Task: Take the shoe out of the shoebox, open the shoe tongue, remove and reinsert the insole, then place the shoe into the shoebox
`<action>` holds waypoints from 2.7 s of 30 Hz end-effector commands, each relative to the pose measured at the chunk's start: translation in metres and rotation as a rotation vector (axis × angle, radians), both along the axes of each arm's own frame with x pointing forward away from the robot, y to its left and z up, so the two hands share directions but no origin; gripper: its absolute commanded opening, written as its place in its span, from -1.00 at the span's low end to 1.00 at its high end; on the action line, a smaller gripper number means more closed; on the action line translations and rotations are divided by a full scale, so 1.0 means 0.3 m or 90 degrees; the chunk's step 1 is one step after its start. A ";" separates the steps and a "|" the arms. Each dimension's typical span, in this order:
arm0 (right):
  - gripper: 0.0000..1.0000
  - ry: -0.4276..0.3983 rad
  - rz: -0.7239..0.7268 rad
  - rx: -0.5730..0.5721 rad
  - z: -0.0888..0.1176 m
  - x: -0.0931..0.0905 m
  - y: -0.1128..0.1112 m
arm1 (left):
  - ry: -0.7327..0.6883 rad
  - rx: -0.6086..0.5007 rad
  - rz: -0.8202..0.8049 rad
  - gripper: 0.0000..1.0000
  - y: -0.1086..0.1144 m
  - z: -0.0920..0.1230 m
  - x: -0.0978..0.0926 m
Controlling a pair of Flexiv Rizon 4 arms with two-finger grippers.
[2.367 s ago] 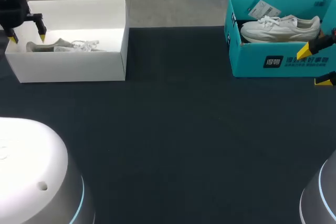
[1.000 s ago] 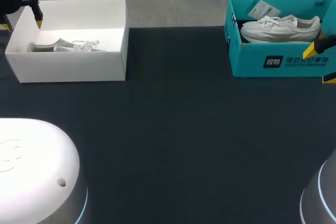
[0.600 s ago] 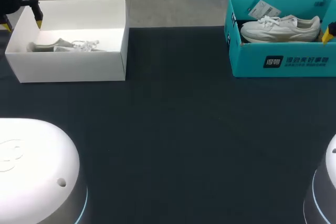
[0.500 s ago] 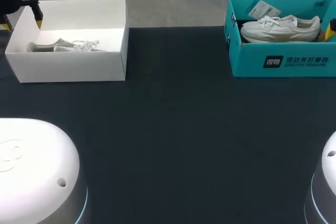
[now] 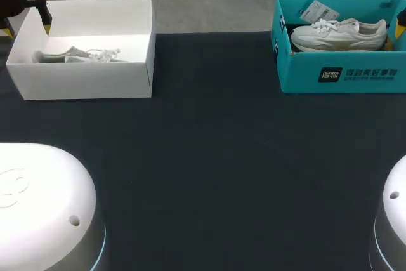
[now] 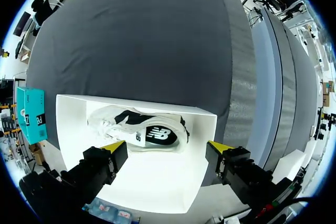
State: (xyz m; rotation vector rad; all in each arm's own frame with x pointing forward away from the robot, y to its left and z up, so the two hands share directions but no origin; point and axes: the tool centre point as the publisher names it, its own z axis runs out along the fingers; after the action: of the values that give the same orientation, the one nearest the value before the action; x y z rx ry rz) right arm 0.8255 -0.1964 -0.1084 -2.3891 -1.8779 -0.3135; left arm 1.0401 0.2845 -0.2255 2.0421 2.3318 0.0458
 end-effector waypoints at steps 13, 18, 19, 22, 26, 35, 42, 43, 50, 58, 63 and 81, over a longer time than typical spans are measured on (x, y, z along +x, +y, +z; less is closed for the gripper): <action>1.00 -0.102 -0.014 -0.090 -0.002 0.286 -0.126 | -0.001 0.002 0.000 1.00 0.000 0.001 -0.003; 1.00 -0.099 -0.005 -0.065 -0.011 0.375 -0.185 | -0.001 0.002 0.000 1.00 0.000 0.001 -0.003; 1.00 -0.093 -0.007 -0.058 -0.014 0.387 -0.197 | -0.001 0.002 0.000 1.00 0.000 0.001 -0.003; 1.00 -0.092 -0.007 -0.057 -0.018 0.417 -0.220 | -0.001 0.002 0.000 1.00 0.000 0.001 -0.003; 1.00 -0.074 -0.008 -0.069 -0.032 0.432 -0.230 | -0.001 0.002 0.000 1.00 0.000 0.001 -0.003; 1.00 -0.074 -0.008 -0.069 -0.032 0.432 -0.230 | -0.001 0.002 0.000 1.00 0.000 0.001 -0.003; 1.00 -0.074 -0.008 -0.069 -0.032 0.432 -0.230 | -0.001 0.002 0.000 1.00 0.000 0.001 -0.003; 1.00 -0.080 -0.001 -0.070 -0.045 0.460 -0.227 | -0.001 0.002 0.000 1.00 0.000 0.001 -0.003; 1.00 -0.110 -0.004 -0.102 -0.129 0.680 -0.250 | -0.001 0.002 0.000 1.00 0.000 0.001 -0.003; 1.00 -0.125 -0.043 -0.129 -0.188 0.840 -0.287 | -0.001 0.002 0.000 1.00 0.000 0.001 -0.003; 1.00 -0.121 -0.042 -0.128 -0.204 0.858 -0.293 | -0.001 0.002 0.000 1.00 0.000 0.001 -0.003; 1.00 -0.153 -0.084 -0.119 -0.267 0.906 -0.289 | -0.001 0.002 0.000 1.00 0.000 0.001 -0.003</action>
State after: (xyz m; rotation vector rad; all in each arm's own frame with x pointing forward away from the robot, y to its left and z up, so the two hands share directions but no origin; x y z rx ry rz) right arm 1.0910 -0.2829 -0.1691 -2.6755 -1.9556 -0.4368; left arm 1.0401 0.2845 -0.2255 2.0423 2.3318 0.0457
